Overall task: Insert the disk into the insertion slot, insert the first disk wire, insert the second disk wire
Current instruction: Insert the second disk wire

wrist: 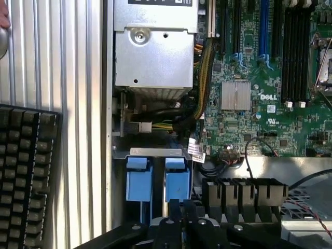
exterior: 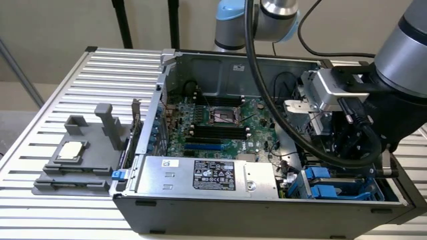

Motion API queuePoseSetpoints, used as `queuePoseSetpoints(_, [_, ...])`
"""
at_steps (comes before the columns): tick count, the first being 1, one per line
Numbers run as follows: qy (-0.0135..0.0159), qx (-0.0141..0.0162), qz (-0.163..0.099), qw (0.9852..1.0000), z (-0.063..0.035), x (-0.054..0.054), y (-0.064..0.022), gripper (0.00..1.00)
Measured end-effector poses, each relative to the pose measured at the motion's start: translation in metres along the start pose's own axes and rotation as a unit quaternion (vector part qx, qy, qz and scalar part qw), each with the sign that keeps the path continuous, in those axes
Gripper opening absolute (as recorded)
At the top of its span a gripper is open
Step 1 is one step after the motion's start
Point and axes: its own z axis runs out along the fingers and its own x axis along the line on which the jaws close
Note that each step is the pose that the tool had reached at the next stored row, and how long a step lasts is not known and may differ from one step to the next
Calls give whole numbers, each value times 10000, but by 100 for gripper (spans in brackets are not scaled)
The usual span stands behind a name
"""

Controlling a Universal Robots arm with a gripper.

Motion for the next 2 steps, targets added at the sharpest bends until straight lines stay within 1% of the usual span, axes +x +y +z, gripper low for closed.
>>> queuePoseSetpoints(2, [0, 0, 0, 10000, 0, 0, 0, 15])
